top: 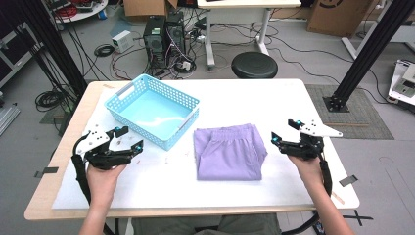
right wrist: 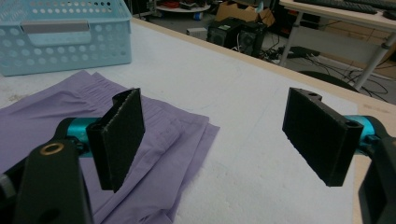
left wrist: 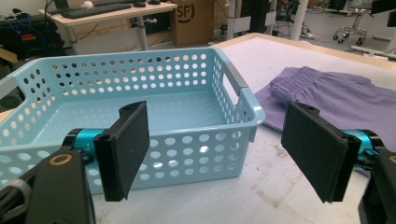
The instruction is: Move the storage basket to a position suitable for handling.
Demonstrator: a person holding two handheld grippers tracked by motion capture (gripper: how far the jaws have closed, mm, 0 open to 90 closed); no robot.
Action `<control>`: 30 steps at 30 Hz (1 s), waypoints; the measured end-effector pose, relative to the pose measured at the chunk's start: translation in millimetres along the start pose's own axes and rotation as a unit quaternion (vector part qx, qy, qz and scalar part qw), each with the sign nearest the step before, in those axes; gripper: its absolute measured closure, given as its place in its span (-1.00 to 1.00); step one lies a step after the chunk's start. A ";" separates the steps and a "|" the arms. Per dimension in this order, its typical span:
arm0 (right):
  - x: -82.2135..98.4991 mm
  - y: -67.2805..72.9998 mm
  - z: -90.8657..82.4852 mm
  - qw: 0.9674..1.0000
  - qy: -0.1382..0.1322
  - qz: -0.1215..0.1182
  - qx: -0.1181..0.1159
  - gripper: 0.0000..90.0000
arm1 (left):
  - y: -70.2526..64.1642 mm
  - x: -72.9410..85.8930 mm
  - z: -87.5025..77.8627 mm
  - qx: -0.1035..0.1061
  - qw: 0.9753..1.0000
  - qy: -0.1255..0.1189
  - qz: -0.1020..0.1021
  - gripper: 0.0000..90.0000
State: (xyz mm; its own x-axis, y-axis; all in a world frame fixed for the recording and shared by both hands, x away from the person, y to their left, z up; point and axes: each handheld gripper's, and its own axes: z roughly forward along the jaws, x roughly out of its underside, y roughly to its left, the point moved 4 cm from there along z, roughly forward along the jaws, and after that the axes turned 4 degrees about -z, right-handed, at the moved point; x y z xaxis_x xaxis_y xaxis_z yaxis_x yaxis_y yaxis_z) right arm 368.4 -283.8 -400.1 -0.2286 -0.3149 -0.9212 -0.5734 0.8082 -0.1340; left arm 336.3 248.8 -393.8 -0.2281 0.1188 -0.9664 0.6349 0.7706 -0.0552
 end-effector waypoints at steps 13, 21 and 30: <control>1.8 -3.6 3.7 1.000 0.000 0.006 0.000 -0.53 | -11.8 8.5 16.8 0.024 0.999 0.027 0.010 -0.55; 2.4 -5.1 2.9 1.000 0.000 0.009 0.001 -0.53 | -20.3 22.6 32.6 0.022 0.998 0.050 0.006 -0.54; 2.6 -5.7 3.5 1.000 -0.002 0.007 0.003 -0.53 | -23.2 37.1 51.7 0.023 0.996 0.082 -0.004 -0.53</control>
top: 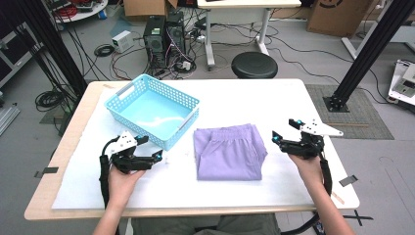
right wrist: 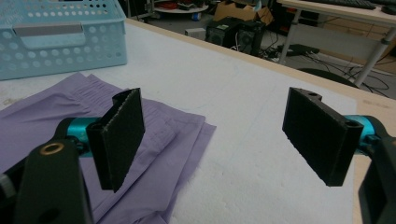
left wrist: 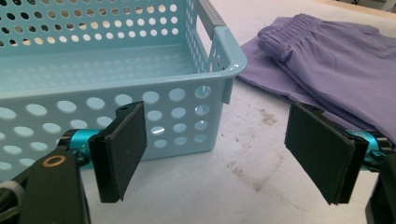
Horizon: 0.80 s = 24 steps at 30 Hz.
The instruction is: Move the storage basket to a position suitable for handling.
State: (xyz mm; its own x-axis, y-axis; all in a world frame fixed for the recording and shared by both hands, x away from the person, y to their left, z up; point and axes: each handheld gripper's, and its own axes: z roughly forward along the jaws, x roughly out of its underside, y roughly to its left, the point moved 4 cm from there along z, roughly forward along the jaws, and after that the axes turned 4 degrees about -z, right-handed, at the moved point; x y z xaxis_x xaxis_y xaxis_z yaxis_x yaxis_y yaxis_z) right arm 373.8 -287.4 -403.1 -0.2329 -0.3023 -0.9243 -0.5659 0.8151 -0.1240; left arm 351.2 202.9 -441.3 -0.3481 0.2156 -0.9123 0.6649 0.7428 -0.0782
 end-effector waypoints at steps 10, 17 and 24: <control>1.1 -0.1 0.1 1.000 0.001 0.003 0.001 -0.53 | -1.6 -3.6 20.0 -0.031 0.999 0.008 -0.007 -0.33; 0.8 -0.5 0.1 1.000 -0.002 0.003 0.001 -0.53 | -7.5 -8.1 29.6 -0.026 0.999 0.005 -0.025 -0.32; 0.6 -0.9 -0.3 1.000 -0.004 0.003 0.000 -0.53 | -13.8 -11.0 40.3 -0.023 0.999 -0.002 -0.029 -0.32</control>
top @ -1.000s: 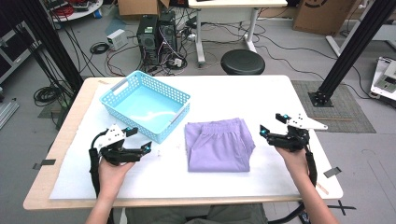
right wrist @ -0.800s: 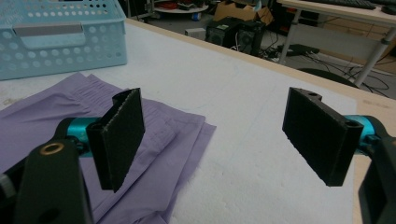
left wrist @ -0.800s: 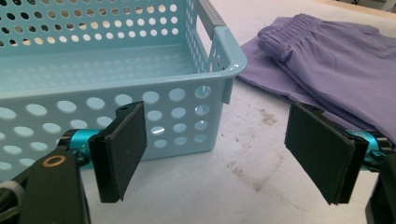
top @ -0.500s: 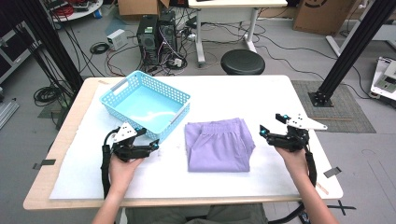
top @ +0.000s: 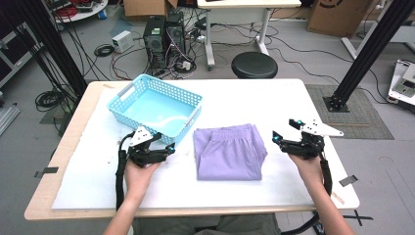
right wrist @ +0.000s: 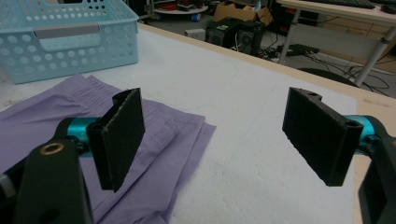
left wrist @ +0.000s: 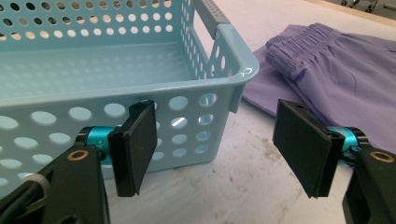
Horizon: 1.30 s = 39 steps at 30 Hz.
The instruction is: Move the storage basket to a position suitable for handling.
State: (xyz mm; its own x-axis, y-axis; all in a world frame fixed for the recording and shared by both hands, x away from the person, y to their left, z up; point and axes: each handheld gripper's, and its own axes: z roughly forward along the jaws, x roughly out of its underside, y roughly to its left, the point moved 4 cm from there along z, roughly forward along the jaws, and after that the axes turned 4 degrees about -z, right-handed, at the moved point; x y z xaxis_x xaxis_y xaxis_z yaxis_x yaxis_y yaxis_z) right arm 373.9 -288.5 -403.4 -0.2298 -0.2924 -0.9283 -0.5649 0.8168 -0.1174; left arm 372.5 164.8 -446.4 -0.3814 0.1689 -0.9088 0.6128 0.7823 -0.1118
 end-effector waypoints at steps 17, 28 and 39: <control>1.2 -1.3 -0.3 1.000 0.001 0.005 0.000 -0.53 | -17.6 -24.3 42.0 0.027 1.000 -0.008 -0.005 -0.24; 0.8 -1.9 -1.4 1.000 0.000 0.007 0.003 -0.53 | -29.0 -36.9 65.9 0.038 0.999 -0.015 0.015 -0.24; -0.3 4.8 4.7 1.000 0.002 0.005 -0.003 -0.53 | -27.7 -41.5 55.2 0.024 0.998 -0.019 0.058 -0.27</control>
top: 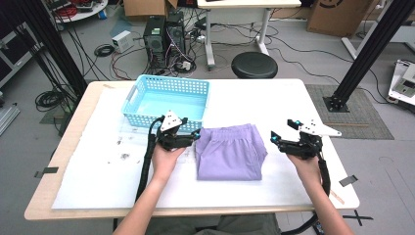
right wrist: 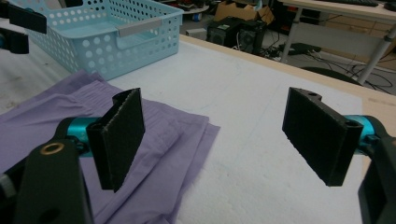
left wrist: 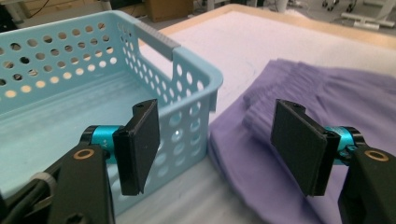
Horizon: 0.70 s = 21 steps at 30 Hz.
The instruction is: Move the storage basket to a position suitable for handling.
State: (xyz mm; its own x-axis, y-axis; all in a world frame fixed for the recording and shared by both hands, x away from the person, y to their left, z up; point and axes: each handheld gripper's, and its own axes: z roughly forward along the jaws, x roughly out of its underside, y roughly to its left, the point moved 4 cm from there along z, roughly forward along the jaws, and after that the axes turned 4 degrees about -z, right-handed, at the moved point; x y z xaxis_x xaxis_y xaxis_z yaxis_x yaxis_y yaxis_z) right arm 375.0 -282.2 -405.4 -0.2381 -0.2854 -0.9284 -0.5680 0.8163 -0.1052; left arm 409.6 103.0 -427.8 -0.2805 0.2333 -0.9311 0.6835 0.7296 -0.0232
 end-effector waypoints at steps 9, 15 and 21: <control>-12.2 20.7 24.8 1.000 -0.014 -0.008 -0.021 -0.53 | 57.0 12.2 -61.9 -0.049 0.999 -0.002 0.005 -0.41; -23.9 42.2 58.2 0.999 -0.007 0.002 -0.052 -0.53 | 105.2 23.9 -97.5 -0.084 0.996 -0.016 -0.033 -0.46; -37.8 68.7 94.4 0.996 0.009 0.003 -0.088 -0.53 | 146.8 41.0 -115.9 -0.110 0.991 -0.014 -0.069 -0.48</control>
State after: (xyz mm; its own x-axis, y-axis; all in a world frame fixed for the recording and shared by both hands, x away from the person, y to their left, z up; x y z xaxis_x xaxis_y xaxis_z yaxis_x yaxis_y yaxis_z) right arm 419.3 -167.9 -411.1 -0.2546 -0.2910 -0.9222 -0.6958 0.7174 -0.0343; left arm 420.4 294.1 -427.2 -0.3401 0.1057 -0.9344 0.4752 0.8768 -0.0738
